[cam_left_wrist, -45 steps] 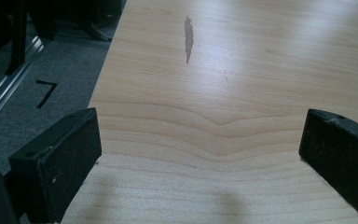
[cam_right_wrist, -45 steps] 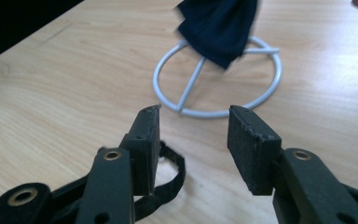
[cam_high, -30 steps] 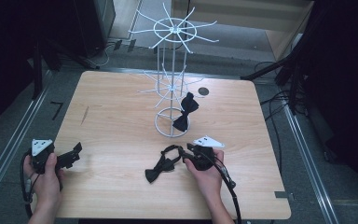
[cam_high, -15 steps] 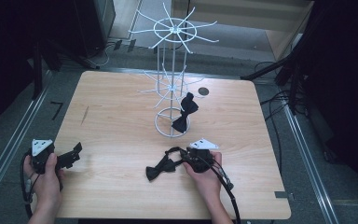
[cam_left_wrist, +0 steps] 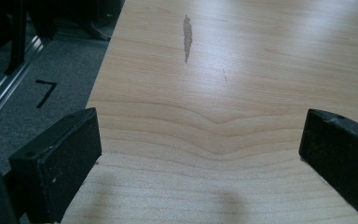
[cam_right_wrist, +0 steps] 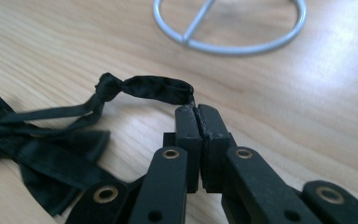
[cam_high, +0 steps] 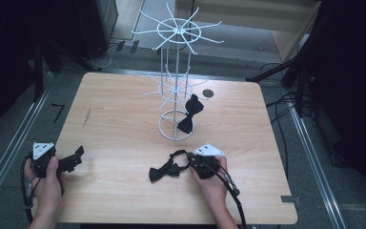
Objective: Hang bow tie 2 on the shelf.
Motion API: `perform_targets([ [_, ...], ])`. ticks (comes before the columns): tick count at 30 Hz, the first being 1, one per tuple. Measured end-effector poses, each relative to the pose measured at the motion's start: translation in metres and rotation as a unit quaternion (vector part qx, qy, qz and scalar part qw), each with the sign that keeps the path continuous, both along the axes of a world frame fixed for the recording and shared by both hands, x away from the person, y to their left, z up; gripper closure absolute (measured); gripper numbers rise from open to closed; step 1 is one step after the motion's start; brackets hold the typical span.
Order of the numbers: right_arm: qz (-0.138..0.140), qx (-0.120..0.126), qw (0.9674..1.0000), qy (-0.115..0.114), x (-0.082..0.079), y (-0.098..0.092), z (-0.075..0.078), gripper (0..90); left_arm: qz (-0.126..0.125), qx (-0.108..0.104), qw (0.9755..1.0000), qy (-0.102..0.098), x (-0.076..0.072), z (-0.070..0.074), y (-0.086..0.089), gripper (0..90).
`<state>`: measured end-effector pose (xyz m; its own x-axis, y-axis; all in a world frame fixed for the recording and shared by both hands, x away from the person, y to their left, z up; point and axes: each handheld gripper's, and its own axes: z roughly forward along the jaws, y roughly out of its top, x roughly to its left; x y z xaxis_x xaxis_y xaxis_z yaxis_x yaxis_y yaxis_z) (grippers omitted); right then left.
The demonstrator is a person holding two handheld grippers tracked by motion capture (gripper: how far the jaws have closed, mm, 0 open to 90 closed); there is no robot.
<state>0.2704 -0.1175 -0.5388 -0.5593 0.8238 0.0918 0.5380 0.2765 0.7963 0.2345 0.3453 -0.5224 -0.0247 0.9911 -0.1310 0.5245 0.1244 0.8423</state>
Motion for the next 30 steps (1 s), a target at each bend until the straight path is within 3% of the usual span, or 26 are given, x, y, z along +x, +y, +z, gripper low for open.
perform_targets([
  [4,0.003,0.009,0.9994,-0.032,-0.003,0.000,0.008,89.9,-0.001,0.001,1.0000,0.000,0.000,0.000,0.000,0.0],
  [15,0.007,0.040,0.9968,-0.068,-0.010,-0.001,0.032,89.9,-0.002,0.000,1.0000,0.000,0.000,0.000,0.000,0.0],
  [30,-0.001,0.065,0.9893,-0.130,-0.019,-0.003,0.067,89.9,0.002,-0.008,1.0000,-0.003,0.001,0.000,0.001,0.0],
])
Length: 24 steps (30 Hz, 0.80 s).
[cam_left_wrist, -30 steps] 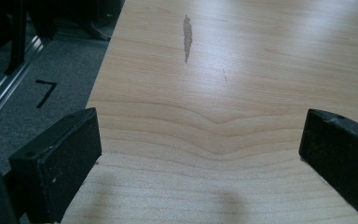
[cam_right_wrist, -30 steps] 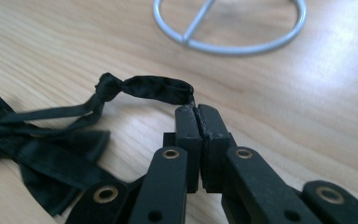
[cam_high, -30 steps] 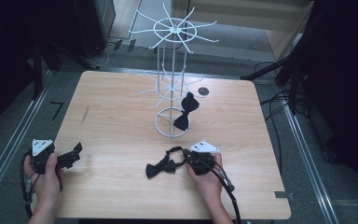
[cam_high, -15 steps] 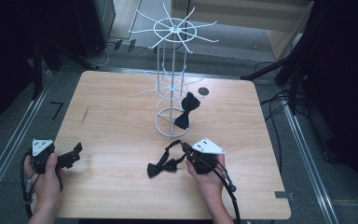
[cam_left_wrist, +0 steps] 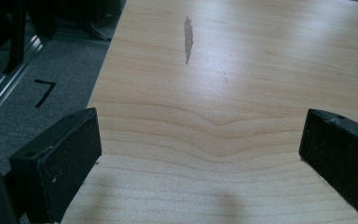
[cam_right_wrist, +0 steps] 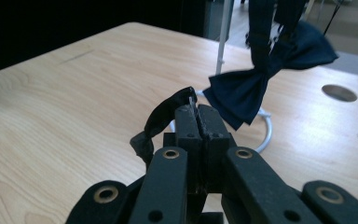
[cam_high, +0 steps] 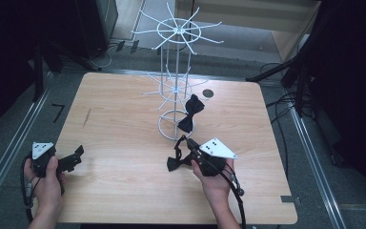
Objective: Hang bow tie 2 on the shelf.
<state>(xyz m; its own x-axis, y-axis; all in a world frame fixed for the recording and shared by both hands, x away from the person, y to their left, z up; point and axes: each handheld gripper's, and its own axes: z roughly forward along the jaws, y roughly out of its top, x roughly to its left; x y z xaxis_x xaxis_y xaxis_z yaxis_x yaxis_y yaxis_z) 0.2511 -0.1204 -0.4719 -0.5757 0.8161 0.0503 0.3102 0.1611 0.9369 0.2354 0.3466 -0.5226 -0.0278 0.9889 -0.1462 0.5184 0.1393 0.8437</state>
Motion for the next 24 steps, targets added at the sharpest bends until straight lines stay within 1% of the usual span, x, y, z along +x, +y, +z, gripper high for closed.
perform_targets([
  [7,-0.004,0.009,0.9997,-0.021,-0.003,-0.005,0.013,89.9,0.000,0.003,1.0000,0.001,0.000,0.000,0.000,0.0],
  [16,-0.004,0.020,0.9992,-0.035,-0.005,-0.005,0.029,89.9,-0.001,0.003,1.0000,0.001,0.000,0.000,0.000,0.0],
  [24,-0.001,0.023,0.9985,-0.050,-0.004,-0.003,0.043,89.9,-0.001,0.002,1.0000,-0.004,-0.001,0.000,-0.001,0.0],
])
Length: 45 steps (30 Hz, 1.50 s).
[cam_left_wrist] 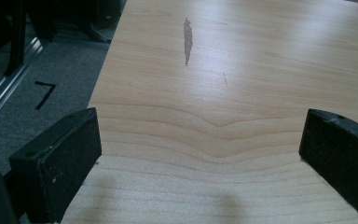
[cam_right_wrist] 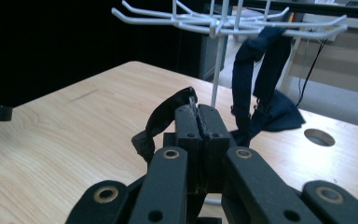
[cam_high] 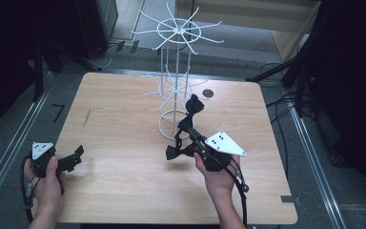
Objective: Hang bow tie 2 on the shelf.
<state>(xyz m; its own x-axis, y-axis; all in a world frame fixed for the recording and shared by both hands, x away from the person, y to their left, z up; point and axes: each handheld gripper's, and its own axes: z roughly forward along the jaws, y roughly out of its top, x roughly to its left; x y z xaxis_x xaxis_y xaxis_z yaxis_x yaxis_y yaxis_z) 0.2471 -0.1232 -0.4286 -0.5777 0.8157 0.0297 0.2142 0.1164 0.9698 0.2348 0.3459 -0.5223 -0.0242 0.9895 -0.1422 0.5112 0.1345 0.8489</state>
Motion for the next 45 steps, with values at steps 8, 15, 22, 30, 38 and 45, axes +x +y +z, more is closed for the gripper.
perform_targets([
  [8,0.002,0.005,0.9999,-0.010,0.002,0.002,0.010,89.9,-0.003,0.004,0.9999,-0.010,0.000,0.000,-0.001,0.0],
  [15,0.002,0.009,0.9998,-0.019,0.003,0.003,0.017,89.9,-0.004,0.004,0.9999,-0.009,0.000,0.000,0.000,0.0],
  [22,0.001,0.011,0.9996,-0.028,0.002,0.002,0.025,89.9,-0.005,0.005,0.9999,-0.008,-0.001,0.000,0.000,0.0],
  [30,-0.001,0.013,0.9993,-0.035,0.004,0.001,0.031,89.9,-0.005,0.005,0.9999,-0.009,0.000,0.000,0.000,0.0],
  [38,-0.002,0.014,0.9992,-0.036,0.008,0.001,0.036,89.9,-0.005,0.004,0.9999,-0.009,0.000,0.000,0.000,0.0],
  [45,-0.004,0.012,0.9992,-0.037,0.013,0.001,0.041,89.9,-0.005,0.005,0.9999,-0.009,0.000,0.000,0.000,0.0],
])
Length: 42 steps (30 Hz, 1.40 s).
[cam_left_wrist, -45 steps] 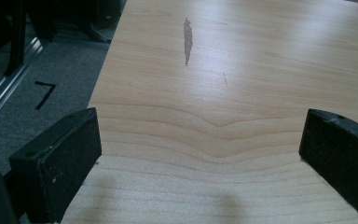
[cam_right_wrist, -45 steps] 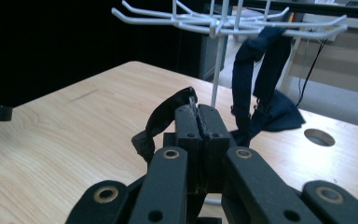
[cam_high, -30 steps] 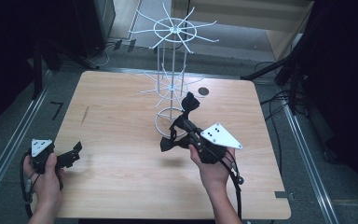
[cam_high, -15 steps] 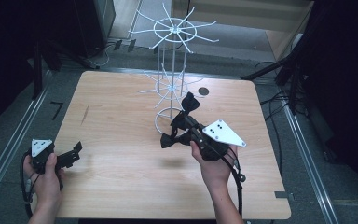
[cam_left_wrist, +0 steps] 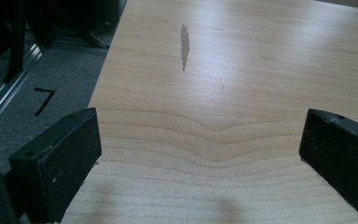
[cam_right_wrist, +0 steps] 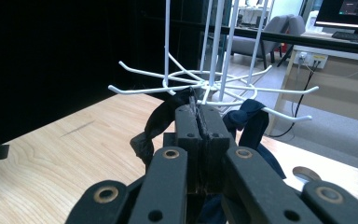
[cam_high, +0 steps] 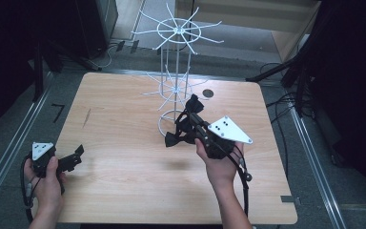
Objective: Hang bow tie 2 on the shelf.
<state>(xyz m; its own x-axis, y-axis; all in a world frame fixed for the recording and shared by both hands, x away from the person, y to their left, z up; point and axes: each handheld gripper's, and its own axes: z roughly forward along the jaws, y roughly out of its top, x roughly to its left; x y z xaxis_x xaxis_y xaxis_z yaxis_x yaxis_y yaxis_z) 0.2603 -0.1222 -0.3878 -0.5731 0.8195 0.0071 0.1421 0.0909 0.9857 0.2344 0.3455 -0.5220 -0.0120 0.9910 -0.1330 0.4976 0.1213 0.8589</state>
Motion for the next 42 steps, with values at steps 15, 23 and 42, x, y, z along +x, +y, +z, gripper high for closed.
perform_targets([
  [15,-0.005,-0.002,0.9999,0.010,0.015,0.000,0.001,89.9,-0.001,0.000,1.0000,0.001,0.000,0.000,0.000,0.0],
  [23,-0.007,0.002,0.9998,0.018,0.023,0.000,-0.002,89.9,0.000,0.000,1.0000,-0.001,0.000,0.000,0.000,0.0],
  [42,0.004,0.022,0.9985,0.051,0.045,0.003,-0.011,89.9,-0.002,-0.003,1.0000,0.001,0.000,0.000,0.001,0.0],
])
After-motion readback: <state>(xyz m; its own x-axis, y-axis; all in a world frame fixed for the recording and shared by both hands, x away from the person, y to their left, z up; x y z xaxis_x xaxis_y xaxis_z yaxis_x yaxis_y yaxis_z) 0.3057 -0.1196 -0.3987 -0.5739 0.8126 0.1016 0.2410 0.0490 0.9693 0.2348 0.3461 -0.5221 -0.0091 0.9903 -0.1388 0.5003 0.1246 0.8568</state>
